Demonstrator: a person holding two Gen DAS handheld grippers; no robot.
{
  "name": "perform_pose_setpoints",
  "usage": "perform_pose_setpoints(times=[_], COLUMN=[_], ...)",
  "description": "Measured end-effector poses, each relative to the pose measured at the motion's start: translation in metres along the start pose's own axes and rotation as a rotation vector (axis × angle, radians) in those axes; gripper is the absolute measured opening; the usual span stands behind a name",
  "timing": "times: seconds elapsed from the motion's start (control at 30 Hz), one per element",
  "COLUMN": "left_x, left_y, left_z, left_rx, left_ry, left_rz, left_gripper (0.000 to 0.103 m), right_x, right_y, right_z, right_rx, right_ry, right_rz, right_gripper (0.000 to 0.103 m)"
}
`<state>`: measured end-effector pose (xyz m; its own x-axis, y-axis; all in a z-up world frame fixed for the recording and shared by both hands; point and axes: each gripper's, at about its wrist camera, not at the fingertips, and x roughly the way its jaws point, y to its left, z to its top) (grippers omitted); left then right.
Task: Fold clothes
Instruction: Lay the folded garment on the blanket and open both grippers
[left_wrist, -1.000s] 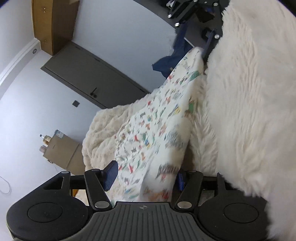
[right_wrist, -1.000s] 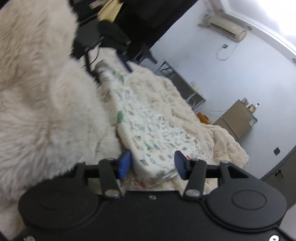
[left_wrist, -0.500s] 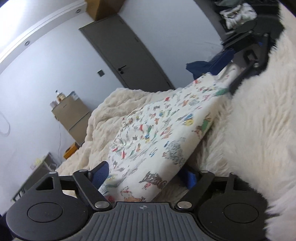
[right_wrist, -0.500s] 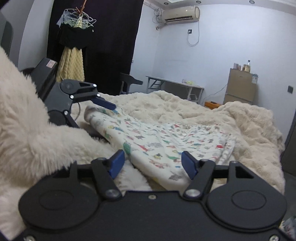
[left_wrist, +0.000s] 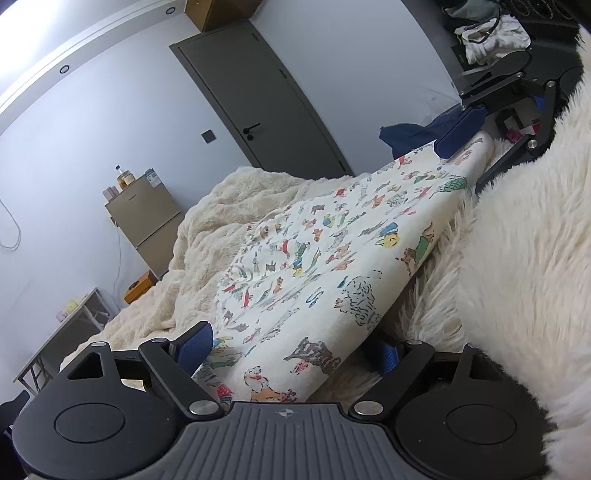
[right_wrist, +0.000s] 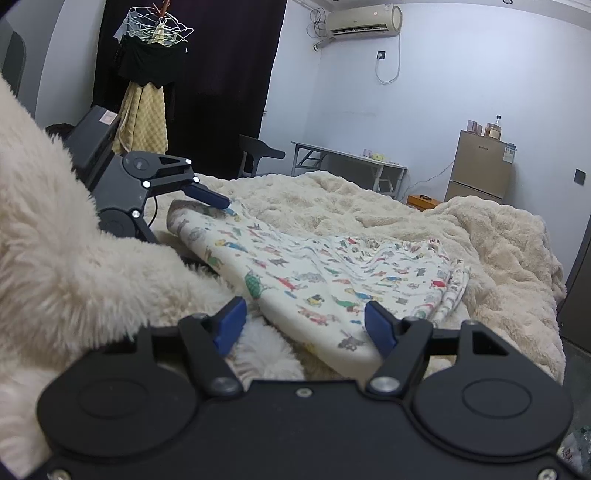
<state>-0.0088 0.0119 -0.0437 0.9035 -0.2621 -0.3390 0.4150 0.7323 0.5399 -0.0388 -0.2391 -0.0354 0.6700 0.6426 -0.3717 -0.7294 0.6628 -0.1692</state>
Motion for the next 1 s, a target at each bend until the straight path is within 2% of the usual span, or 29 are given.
perform_pose_setpoints(times=[0.43, 0.77, 1.0], left_x=[0.002, 0.002, 0.001], left_y=[-0.001, 0.001, 0.001], left_z=[-0.001, -0.003, -0.003], left_rx=[-0.005, -0.007, -0.01], left_ry=[-0.005, -0.006, -0.005], left_rz=[0.006, 0.005, 0.005], left_gripper=[0.085, 0.085, 0.085], right_x=[-0.002, -0.008, -0.015], right_y=[-0.007, -0.012, -0.023], right_z=[0.0, 0.004, 0.004], right_rx=[0.04, -0.025, -0.016], right_ry=[0.006, 0.071, 0.121], right_rz=[0.009, -0.108, -0.09], right_gripper=[0.071, 0.08, 0.08])
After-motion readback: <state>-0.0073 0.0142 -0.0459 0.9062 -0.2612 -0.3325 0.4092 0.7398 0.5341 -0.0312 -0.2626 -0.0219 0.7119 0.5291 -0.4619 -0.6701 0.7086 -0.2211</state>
